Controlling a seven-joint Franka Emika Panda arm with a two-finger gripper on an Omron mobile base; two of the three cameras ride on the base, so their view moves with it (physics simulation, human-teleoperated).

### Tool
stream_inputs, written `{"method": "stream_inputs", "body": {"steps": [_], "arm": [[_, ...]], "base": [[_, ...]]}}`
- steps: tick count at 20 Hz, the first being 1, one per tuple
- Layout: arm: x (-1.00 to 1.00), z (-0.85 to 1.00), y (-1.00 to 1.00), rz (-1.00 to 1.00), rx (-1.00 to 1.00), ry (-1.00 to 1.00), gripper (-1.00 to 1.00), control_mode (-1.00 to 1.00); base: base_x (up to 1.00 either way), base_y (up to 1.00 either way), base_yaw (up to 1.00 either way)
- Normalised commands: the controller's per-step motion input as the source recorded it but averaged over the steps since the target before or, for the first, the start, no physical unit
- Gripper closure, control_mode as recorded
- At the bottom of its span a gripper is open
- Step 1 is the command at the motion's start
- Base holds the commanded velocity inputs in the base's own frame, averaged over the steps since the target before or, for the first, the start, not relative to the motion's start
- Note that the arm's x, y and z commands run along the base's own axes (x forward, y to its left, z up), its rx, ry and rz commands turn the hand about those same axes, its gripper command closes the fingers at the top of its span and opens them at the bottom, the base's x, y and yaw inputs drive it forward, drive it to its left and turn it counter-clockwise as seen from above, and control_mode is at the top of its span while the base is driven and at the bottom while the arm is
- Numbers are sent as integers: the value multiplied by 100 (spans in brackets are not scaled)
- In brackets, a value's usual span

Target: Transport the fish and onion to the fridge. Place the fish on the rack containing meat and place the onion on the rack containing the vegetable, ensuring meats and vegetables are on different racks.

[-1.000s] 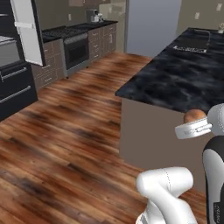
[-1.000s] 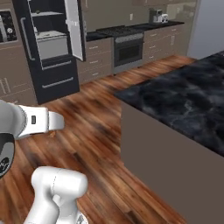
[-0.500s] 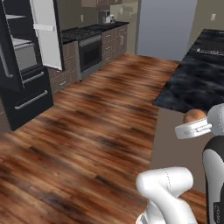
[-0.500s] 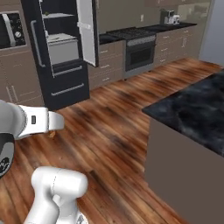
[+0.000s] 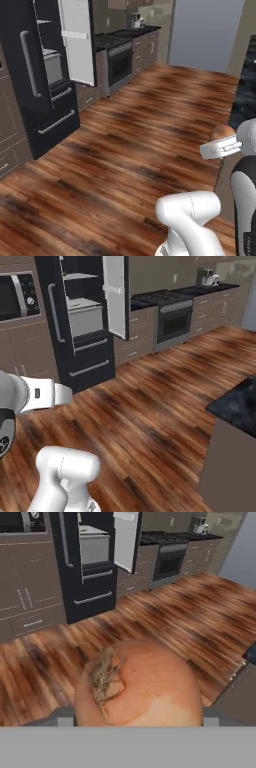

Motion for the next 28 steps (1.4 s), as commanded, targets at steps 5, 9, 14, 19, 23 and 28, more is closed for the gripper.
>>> {"method": "stream_inputs", "body": {"steps": [5,9,14,19,23,28], "arm": [[0,0,0,0,0,0,100,100],[0,0,0,0,0,0,100,100],[0,0,0,0,0,0,100,100],[0,0,0,0,0,0,100,100],[0,0,0,0,0,0,100,100],[0,0,0,0,0,0,100,100]], "base": [[100,51,0],[100,34,0],[100,13,1],[100,-7,11],[100,-1,25],[100,0,33]]}}
